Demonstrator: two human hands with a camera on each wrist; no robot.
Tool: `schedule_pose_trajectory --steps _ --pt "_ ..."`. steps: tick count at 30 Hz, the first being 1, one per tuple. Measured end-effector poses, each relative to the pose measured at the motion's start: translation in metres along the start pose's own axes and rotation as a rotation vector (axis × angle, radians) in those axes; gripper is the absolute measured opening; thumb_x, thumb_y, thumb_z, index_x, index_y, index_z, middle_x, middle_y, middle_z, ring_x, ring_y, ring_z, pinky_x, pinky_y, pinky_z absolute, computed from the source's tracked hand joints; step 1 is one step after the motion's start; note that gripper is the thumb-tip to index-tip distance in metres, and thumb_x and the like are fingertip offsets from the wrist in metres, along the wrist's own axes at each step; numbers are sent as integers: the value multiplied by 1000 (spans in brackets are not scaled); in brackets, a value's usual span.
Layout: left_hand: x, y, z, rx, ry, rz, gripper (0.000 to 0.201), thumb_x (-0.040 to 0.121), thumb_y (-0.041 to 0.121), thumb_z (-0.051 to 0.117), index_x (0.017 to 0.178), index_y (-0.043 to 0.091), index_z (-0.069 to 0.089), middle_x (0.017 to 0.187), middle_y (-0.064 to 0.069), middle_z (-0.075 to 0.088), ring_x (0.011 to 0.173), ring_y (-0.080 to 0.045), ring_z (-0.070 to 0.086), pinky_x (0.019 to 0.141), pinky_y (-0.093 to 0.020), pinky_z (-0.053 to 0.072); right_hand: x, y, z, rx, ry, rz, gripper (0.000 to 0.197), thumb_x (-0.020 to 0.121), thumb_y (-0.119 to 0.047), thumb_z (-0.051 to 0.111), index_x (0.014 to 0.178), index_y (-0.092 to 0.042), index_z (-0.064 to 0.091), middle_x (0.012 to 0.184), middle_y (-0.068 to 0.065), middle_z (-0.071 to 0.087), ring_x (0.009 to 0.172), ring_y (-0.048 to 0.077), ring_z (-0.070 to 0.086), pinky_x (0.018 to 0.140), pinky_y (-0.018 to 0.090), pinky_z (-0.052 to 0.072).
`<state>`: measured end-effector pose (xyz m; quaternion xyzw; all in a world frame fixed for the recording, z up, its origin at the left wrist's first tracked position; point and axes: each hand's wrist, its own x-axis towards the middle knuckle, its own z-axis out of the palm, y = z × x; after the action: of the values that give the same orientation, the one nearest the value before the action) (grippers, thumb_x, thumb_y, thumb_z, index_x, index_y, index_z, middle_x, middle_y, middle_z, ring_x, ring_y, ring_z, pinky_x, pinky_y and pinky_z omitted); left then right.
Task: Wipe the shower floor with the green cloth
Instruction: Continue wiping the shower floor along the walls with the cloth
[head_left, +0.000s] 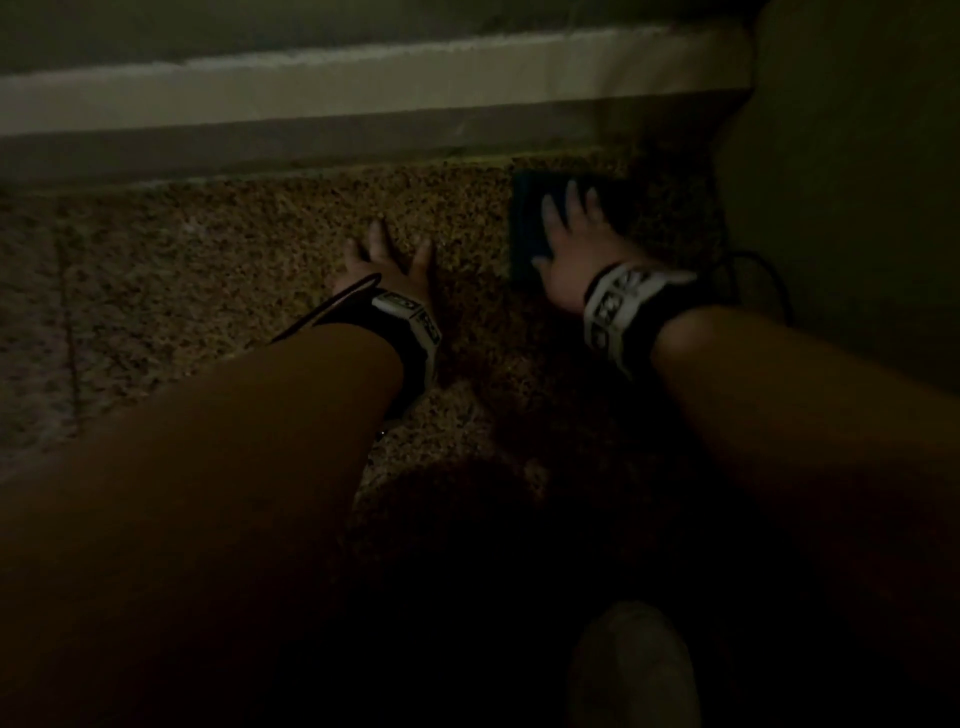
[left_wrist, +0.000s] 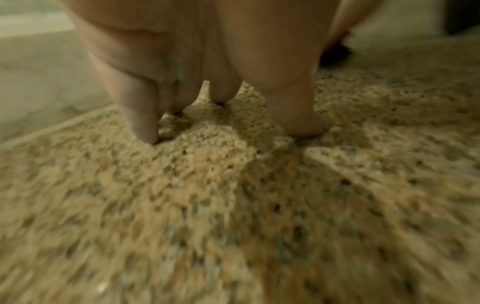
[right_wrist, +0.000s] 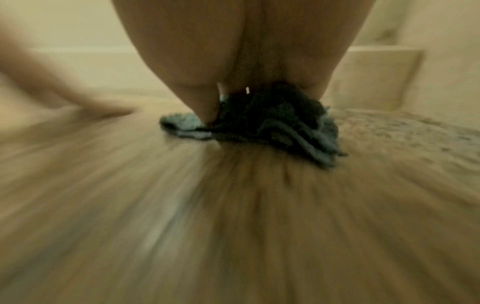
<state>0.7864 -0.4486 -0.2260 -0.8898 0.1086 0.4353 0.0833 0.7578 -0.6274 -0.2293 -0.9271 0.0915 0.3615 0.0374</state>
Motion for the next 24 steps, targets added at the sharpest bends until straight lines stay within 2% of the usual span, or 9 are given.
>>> schedule_pose_trajectory --steps 2,5,9,11,14,18,21,24 --pt "2 2 0 -22 38 8 91 90 23 60 149 34 -9 156 -13 -19 144 -39 -4 106 -55 30 14 0 -17 8 -6 47 64 103 -36 26 151 -13 -10 157 12 -17 145 33 -10 116 46 9" --pt "2 3 -2 34 -1 -10 101 88 18 66 148 34 -14 155 -11 -24 144 -37 -9 103 -52 35 21 -2 -24 -12 -7 85 64 104 -36 25 150 -12 -11 157 14 -16 145 34 -9 117 46 9" --pt "0 2 -6 67 -40 -15 115 79 29 75 147 35 -17 153 -12 -26 143 -37 -9 104 -52 33 9 3 -13 11 21 55 61 104 -34 23 151 -15 -12 157 9 -18 145 29 -11 117 42 7" --pt "-3 4 -5 75 -52 -15 121 74 27 79 147 35 -18 153 -12 -27 143 -38 -10 103 -53 33 -3 12 -5 40 -1 38 62 104 -33 25 151 -17 -11 157 8 -19 145 28 -12 117 42 6" --pt "-2 5 -5 97 -33 -10 118 77 23 77 147 32 -18 153 -14 -26 143 -38 -9 104 -54 33 -26 25 17 -12 -34 1 62 103 -32 25 151 -15 -12 157 10 -19 145 29 -12 117 41 4" --pt "-1 5 -1 89 -2 -12 109 83 33 72 147 33 -17 154 -12 -23 144 -38 -7 105 -52 33 -50 38 44 -46 -49 -9 65 103 -32 28 150 -16 -13 156 10 -21 145 27 -14 117 35 -1" --pt "-2 5 -1 20 5 -36 96 91 26 62 148 32 -14 156 -12 -20 144 -36 -4 106 -52 31 -53 39 48 -51 -27 -10 65 103 -33 28 150 -17 -13 156 9 -21 145 26 -14 118 35 1" --pt "-4 8 0 30 27 -34 102 87 24 66 148 31 -15 155 -13 -19 144 -37 -3 106 -51 31 -47 39 39 -38 -18 8 63 103 -32 27 151 -17 -11 157 7 -20 146 25 -12 117 38 3"
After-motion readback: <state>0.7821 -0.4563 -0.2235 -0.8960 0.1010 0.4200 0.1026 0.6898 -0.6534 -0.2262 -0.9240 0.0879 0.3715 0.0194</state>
